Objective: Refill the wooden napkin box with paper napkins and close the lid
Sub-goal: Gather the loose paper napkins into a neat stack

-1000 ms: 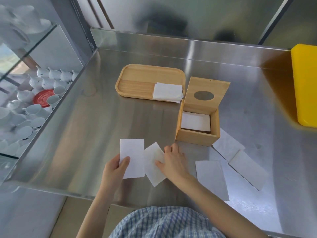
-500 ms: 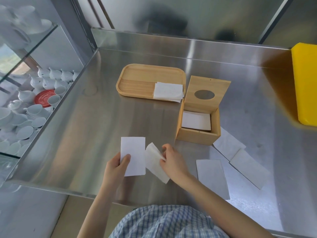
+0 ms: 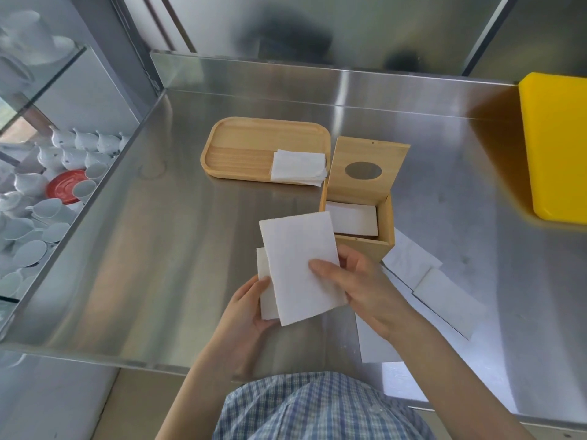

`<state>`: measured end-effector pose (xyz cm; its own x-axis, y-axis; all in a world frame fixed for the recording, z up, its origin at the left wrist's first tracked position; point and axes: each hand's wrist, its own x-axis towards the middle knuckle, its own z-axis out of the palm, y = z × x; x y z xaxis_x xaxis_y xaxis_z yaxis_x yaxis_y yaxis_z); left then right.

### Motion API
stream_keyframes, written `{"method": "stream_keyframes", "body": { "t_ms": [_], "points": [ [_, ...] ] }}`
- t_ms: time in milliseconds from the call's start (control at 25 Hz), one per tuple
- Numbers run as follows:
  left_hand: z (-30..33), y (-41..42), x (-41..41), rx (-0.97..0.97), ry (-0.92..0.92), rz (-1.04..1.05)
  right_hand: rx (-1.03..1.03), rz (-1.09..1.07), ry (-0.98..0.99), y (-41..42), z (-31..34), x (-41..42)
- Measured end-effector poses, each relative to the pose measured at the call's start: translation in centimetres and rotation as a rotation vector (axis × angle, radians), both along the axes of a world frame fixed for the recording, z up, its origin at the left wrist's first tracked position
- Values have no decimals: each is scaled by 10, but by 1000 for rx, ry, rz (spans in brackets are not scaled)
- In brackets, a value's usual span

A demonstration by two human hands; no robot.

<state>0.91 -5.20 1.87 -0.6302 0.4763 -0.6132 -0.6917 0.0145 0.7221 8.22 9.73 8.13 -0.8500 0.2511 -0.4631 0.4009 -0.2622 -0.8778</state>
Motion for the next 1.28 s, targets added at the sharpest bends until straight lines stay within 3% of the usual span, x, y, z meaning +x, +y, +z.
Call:
{"method": "stream_keyframes", "body": {
  "t_ms": [240, 840, 1040, 1280],
  "points": [
    [3, 12, 7, 134, -111, -26, 324, -42, -151, -11, -26, -3],
    [-2, 14, 22, 130, -9, -112, 510, -14, -181, -8, -38, 11],
    [-5, 19, 32, 95, 12, -102, 554, -126, -174, 22, -46, 36],
    [-4, 28, 42, 69, 18, -109, 913, -11, -430, 57, -69, 70]
  ]
}}
